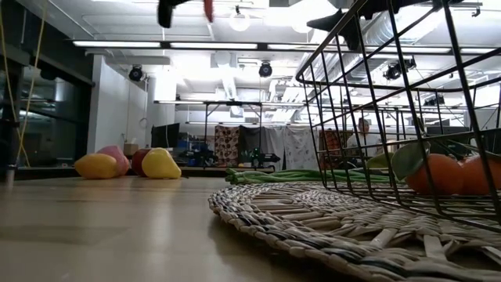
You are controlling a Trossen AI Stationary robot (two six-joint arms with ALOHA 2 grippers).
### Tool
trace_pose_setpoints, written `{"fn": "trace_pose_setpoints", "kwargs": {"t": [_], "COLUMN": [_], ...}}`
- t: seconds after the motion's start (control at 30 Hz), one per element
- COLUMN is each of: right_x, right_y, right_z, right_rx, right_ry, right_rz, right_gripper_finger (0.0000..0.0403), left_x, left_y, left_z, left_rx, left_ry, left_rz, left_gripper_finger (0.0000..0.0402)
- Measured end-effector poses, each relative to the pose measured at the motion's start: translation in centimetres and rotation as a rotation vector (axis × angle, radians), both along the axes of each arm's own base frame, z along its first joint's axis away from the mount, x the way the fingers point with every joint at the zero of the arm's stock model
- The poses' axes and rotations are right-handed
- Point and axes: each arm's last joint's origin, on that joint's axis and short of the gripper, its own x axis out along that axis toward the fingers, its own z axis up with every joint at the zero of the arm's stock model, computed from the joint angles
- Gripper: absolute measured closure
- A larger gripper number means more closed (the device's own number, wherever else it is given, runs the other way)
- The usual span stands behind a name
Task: Build produce basket
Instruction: Put the carrot into the wire basket
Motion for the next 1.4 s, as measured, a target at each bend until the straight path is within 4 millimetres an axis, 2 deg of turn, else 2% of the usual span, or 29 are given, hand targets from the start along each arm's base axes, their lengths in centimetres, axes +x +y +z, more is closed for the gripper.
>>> {"fn": "trace_pose_setpoints", "kwargs": {"t": [0.23,0.43,0.93,1.03,1.4], "right_x": [0.9,1.0,1.0,1.4,4.2], "right_y": [0.1,0.2,0.6,0.6,1.2], "right_z": [0.5,1.0,1.2,0.8,-0.9], "right_rx": [-0.005,0.0,0.024,0.047,-0.049], "right_ry": [-0.097,-0.155,-0.178,-0.16,-0.158], "right_rz": [0.06,0.106,0.227,0.238,0.257], "right_gripper_finger": [0.0151,0.0151,0.0151,0.0151,0.0151], "left_x": [3.9,5.7,6.6,6.6,6.7], "left_y": [1.2,1.7,0.0,-0.2,-0.4], "left_z": [-1.8,-2.7,-2.6,-2.6,-2.6], "left_rx": [-0.01,-0.048,-0.053,-0.013,0.039], "left_ry": [-0.033,-0.096,-0.142,-0.13,-0.114], "left_rz": [-0.079,-0.123,-0.189,-0.191,-0.202], "left_gripper_finger": [0.0312,0.0312,0.0312,0.0312,0.0312]}}
